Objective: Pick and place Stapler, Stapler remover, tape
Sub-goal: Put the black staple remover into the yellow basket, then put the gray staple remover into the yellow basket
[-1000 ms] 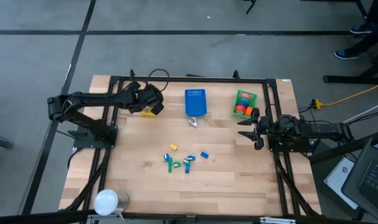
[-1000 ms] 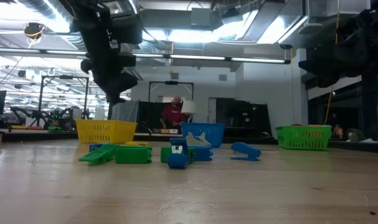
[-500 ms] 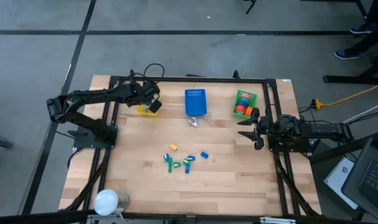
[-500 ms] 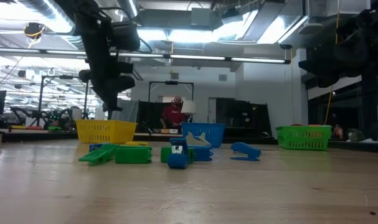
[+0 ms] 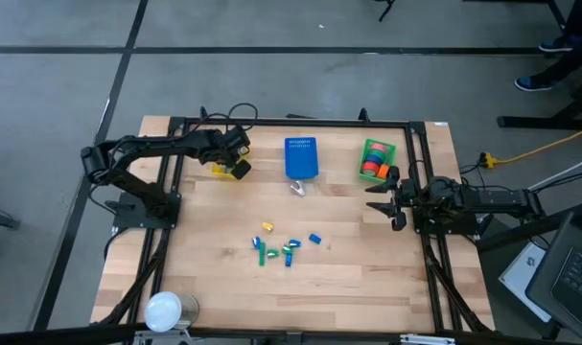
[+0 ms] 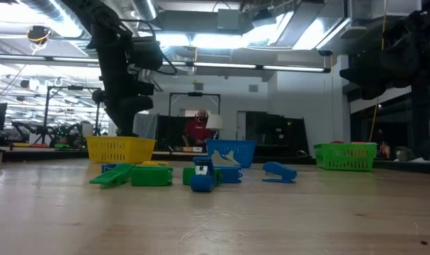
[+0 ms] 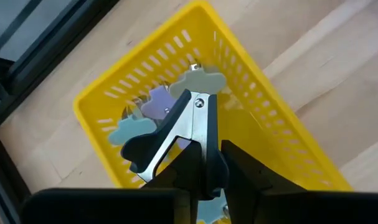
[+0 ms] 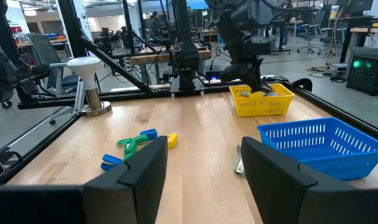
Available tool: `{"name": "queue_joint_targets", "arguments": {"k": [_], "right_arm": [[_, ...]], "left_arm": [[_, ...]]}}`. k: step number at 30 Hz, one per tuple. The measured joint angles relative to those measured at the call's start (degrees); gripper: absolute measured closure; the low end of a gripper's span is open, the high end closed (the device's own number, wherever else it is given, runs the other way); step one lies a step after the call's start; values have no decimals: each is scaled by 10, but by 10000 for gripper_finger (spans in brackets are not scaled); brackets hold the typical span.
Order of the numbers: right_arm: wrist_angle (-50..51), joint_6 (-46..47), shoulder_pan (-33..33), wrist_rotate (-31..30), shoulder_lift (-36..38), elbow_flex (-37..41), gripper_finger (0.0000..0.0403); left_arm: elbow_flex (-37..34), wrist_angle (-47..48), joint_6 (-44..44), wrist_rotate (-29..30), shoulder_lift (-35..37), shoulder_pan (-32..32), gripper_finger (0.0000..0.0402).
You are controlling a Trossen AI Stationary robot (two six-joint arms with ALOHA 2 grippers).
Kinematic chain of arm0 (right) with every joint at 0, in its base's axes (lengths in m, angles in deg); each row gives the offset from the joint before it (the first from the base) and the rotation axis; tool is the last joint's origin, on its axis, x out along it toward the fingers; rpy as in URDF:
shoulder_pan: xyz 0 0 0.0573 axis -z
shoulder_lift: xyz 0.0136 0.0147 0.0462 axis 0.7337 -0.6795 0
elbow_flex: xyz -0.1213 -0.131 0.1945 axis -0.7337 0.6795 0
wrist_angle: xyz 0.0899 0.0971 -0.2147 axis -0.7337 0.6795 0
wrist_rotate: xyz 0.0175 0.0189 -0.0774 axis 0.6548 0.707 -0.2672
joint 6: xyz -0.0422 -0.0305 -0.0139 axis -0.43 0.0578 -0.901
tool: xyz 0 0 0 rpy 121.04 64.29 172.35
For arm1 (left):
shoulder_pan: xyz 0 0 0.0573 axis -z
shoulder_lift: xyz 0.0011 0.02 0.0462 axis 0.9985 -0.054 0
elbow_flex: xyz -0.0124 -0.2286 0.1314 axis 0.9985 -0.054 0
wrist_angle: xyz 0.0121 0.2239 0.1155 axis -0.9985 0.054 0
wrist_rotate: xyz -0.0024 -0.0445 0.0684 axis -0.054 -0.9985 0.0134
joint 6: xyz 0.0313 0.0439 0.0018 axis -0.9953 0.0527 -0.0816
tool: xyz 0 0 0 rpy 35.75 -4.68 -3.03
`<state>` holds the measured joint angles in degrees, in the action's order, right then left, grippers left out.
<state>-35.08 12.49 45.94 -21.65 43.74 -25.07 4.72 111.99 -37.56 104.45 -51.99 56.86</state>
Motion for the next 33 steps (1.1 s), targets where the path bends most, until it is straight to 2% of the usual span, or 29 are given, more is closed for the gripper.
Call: {"name": "queue_joint_targets", "arguments": {"k": [9,14,24,33], "right_arm": [[0,0,0,0,0,0,192],[0,0,0,0,0,0,192],[0,0,0,0,0,0,192],[0,0,0,0,0,0,192]], "left_arm": [[0,-1,-54,16,0,31,281],[10,3,-62,22,8,54,255],[24,13,-63,50,111,99,253],[24,12,-33,17,154,182,253]]}}
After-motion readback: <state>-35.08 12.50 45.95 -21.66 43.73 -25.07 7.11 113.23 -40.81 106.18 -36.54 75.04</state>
